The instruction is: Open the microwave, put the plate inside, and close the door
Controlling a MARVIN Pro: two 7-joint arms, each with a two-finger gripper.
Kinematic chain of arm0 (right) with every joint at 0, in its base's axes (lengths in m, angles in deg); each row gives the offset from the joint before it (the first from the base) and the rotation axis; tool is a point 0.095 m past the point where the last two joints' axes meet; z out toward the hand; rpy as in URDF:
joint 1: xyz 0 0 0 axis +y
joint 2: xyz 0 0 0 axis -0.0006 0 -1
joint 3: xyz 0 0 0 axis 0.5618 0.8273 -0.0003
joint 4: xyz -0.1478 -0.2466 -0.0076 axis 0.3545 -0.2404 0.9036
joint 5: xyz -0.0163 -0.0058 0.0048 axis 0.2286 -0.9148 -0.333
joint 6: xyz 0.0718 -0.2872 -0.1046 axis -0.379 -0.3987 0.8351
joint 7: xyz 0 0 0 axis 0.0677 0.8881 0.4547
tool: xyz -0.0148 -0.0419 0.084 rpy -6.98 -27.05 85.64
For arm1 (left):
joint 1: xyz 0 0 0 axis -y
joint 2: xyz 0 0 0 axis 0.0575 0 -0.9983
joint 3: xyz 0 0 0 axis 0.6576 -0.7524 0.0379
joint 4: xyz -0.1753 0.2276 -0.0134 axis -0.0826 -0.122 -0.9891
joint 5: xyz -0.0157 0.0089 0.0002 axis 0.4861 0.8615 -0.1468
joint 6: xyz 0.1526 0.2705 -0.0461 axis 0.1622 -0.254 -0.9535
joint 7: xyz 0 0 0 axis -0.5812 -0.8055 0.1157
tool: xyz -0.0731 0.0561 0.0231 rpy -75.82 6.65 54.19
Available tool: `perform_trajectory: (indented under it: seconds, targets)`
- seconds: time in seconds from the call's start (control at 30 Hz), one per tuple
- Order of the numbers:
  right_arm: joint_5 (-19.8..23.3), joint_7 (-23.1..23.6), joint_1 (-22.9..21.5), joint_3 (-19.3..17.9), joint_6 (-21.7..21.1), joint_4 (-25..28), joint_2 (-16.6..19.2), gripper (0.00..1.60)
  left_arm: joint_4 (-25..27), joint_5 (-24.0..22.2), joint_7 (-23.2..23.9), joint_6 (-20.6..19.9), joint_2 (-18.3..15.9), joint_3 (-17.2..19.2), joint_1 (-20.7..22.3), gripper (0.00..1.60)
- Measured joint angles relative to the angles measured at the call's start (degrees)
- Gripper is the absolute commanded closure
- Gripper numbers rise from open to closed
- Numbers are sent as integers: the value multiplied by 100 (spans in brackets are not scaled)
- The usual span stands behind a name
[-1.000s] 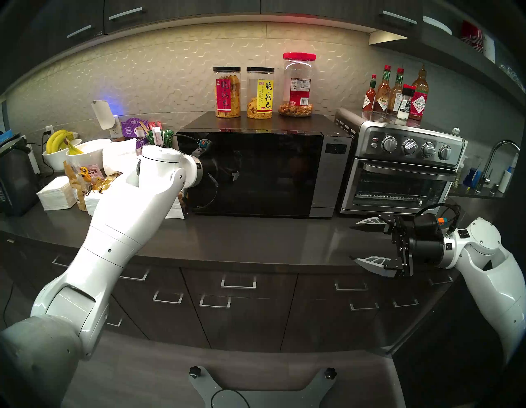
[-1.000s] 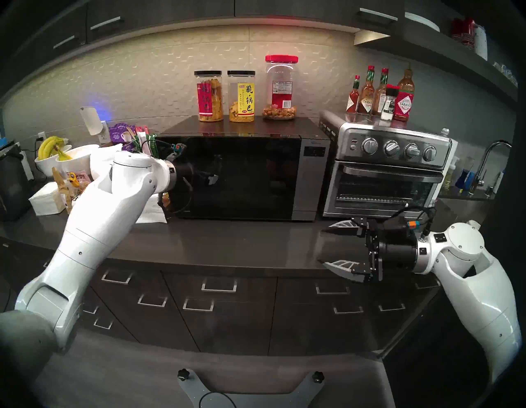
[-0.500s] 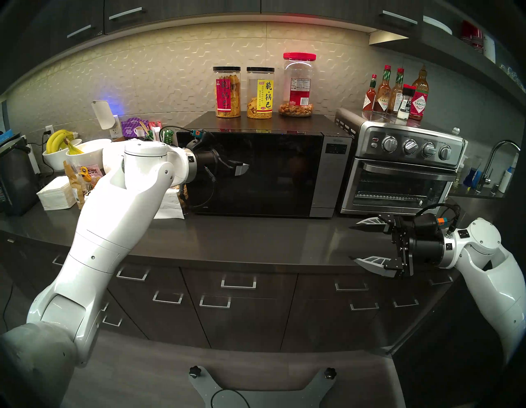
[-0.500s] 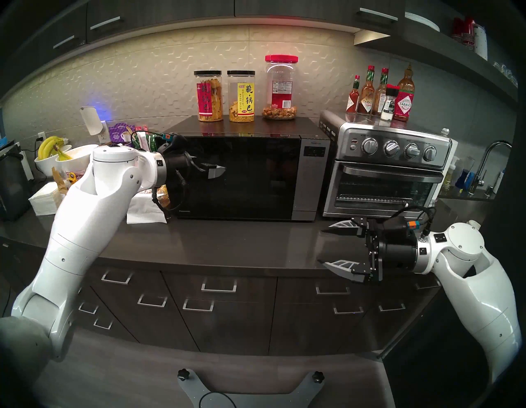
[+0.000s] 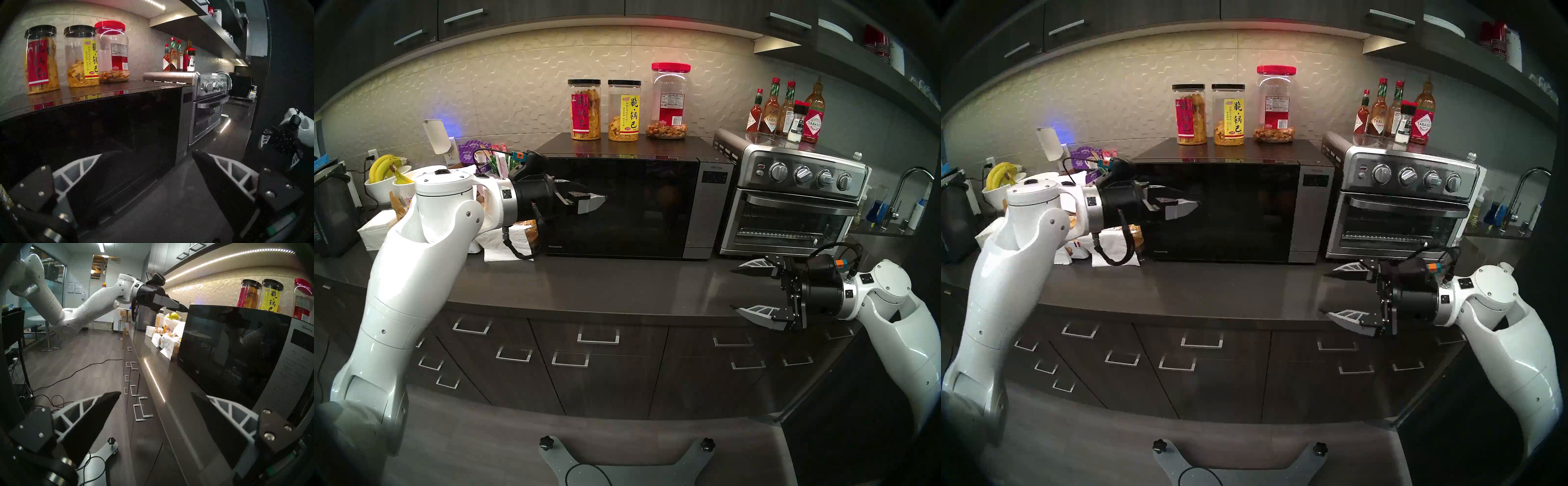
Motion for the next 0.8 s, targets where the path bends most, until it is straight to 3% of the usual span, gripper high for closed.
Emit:
perform_trajectory:
  seconds: [0.5, 0.8]
  targets:
    - [-2, 0, 0, 0, 0, 0, 0, 0, 479, -173, 453, 124, -564, 657, -1069, 0]
    - [-3, 0, 0, 0, 0, 0, 0, 0, 473, 156, 616, 512, -711, 1060, -1767, 0]
